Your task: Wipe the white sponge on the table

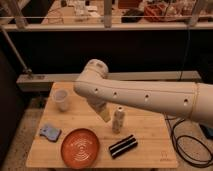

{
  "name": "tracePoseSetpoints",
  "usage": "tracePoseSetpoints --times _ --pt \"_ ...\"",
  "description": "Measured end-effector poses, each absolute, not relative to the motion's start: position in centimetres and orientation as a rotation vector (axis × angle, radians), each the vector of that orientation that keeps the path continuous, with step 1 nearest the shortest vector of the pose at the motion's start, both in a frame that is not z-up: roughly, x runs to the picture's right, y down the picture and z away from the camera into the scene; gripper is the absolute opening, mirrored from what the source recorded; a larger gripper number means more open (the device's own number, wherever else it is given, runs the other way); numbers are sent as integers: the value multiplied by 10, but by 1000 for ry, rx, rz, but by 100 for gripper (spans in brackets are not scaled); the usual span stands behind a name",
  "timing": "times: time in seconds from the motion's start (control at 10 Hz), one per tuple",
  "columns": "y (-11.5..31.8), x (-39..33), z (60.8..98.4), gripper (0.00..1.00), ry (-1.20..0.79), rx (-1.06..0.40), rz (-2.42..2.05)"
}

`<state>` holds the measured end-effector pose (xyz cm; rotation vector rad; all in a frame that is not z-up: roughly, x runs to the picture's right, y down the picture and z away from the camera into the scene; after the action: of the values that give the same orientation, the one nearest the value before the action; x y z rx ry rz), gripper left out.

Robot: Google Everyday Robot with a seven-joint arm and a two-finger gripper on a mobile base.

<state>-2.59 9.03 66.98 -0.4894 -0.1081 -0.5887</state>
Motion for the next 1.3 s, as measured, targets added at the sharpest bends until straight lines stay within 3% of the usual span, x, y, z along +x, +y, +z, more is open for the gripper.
tracePoseSetpoints --times 1.3 --pt "81 -99 680 80 -213 -451 -871"
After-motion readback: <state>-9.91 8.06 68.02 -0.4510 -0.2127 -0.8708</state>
